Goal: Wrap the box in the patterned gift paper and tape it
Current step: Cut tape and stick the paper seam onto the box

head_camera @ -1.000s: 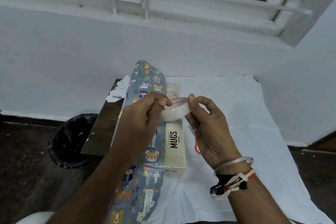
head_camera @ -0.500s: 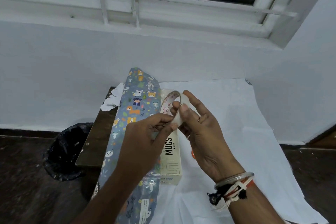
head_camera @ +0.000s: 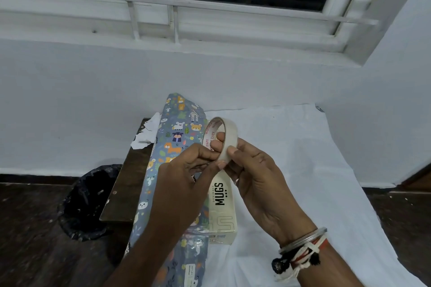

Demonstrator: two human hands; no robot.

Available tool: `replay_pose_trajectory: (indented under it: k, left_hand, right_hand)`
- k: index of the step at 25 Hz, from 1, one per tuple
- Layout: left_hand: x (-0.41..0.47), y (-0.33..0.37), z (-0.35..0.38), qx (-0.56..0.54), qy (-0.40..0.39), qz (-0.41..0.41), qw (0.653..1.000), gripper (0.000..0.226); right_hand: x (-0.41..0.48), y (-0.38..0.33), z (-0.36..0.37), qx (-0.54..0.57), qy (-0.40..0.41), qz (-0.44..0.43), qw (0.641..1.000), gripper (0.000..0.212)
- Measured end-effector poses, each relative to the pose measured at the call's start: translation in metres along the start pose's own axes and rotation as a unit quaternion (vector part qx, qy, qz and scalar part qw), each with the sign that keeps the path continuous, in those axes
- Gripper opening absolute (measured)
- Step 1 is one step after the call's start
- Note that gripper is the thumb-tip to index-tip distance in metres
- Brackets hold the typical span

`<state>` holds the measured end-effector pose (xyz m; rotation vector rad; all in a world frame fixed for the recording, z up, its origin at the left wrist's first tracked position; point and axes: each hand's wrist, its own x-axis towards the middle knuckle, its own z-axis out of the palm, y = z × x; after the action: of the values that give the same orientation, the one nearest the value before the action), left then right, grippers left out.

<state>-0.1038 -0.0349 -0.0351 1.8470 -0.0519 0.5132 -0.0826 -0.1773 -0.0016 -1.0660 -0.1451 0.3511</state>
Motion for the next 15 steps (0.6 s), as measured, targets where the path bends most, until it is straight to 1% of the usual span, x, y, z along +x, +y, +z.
replay_pose_trajectory:
  k: [5, 11, 15]
  left_hand:
    - [-0.0004, -0.0011, 0.0017, -0.003, -0.003, -0.005, 1.000, 0.010]
    - [-0.0041, -0.0021, 0.0051, 0.025, -0.004, -0.008, 1.000, 0.012]
    - [-0.0051, -0.0012, 0.0075, 0.035, -0.003, 0.001, 0.999, 0.012]
  right_hand:
    - [-0.0005, 0.0010, 0.0013, 0.008, 0.010, -0.003, 1.000, 0.029]
    - [-0.0008, 0.0004, 0.0042, 0.020, 0.040, 0.001, 0.999, 0.043]
    - [-0.0014, -0.0017, 0.0041, 0.022, 0.039, -0.001, 0.999, 0.046]
